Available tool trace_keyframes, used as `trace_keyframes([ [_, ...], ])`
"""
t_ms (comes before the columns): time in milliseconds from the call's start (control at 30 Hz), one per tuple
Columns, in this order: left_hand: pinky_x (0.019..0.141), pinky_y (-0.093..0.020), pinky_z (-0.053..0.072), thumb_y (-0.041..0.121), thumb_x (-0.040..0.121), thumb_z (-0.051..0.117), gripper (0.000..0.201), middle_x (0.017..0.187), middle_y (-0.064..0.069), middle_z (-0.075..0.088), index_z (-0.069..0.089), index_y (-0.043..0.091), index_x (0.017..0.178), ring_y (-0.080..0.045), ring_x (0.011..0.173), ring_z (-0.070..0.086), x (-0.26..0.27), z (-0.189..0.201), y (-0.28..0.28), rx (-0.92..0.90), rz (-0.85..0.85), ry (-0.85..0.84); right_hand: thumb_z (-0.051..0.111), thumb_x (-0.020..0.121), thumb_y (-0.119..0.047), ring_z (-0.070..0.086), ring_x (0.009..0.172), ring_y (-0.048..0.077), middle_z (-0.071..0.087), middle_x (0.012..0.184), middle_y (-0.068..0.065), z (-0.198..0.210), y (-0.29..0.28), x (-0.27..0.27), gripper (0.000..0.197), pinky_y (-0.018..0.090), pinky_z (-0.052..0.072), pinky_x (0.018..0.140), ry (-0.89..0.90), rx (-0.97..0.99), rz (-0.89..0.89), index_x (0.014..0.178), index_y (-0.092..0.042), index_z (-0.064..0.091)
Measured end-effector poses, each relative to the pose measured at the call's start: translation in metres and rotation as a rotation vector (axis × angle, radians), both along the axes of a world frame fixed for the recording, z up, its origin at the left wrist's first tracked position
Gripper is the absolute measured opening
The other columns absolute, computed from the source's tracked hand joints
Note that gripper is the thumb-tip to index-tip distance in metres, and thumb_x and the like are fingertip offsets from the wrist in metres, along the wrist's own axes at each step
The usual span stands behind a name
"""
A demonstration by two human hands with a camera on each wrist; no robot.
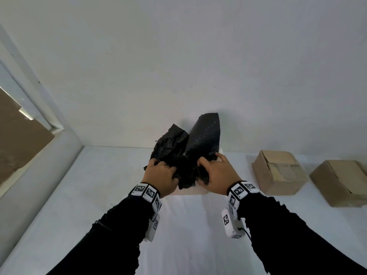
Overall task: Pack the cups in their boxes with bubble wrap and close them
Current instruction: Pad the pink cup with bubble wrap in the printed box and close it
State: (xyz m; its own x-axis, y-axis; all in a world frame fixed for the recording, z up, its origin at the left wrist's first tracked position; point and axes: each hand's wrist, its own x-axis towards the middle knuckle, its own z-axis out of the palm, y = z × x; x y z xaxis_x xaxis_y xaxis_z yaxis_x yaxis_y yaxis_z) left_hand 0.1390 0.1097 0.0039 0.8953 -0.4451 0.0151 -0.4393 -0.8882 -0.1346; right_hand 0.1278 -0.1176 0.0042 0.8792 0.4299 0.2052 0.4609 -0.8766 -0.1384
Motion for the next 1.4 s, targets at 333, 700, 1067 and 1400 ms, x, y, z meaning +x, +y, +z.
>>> trace_keyframes([
  [333, 0.094, -0.037, 0.030, 0.055, 0.096, 0.026, 0.054, 0.082, 0.003, 0.069, 0.068, 0.022, 0.086, -0.017, 0.087, 0.061, -0.003, 0.017, -0.004, 0.083, 0.027, 0.099, 0.025, 0.095, -0.041, 0.064, 0.082, 0.032, 0.071, 0.085, 0.010, 0.013, 0.024, 0.005, 0.050, 0.035, 0.037, 0.087, 0.106, -0.279, 0.022, 0.091, -0.012, 0.065],
  [700, 0.101, -0.041, 0.029, 0.077, 0.078, 0.042, 0.057, 0.085, 0.005, 0.067, 0.062, 0.025, 0.089, -0.018, 0.093, 0.060, -0.044, 0.020, -0.008, 0.194, 0.036, 0.234, 0.047, 0.091, -0.032, 0.063, 0.099, 0.030, 0.067, 0.108, 0.010, 0.021, 0.045, -0.031, 0.031, 0.034, 0.047, 0.079, 0.465, -0.468, -0.060, 0.104, -0.011, 0.066],
  [1067, 0.092, -0.035, 0.039, 0.080, 0.067, 0.050, 0.055, 0.081, 0.017, 0.067, 0.066, 0.034, 0.091, -0.007, 0.089, 0.061, -0.031, 0.046, 0.010, -0.224, 0.070, 0.365, 0.069, 0.079, -0.026, 0.063, 0.079, 0.016, 0.068, 0.089, -0.003, 0.052, 0.022, -0.024, 0.014, 0.028, 0.053, 0.073, 0.663, 0.374, -0.140, 0.092, -0.022, 0.068],
  [1400, 0.089, -0.040, 0.048, 0.058, 0.078, 0.066, 0.075, 0.117, -0.011, 0.062, 0.038, 0.018, 0.135, -0.032, 0.112, 0.056, 0.020, 0.035, -0.001, -0.614, 0.385, 0.152, 0.069, 0.071, -0.059, 0.055, 0.082, 0.021, 0.050, 0.100, -0.001, 0.037, 0.039, 0.017, 0.058, 0.035, 0.047, 0.073, 0.190, 0.530, -0.503, 0.102, -0.020, 0.039],
])
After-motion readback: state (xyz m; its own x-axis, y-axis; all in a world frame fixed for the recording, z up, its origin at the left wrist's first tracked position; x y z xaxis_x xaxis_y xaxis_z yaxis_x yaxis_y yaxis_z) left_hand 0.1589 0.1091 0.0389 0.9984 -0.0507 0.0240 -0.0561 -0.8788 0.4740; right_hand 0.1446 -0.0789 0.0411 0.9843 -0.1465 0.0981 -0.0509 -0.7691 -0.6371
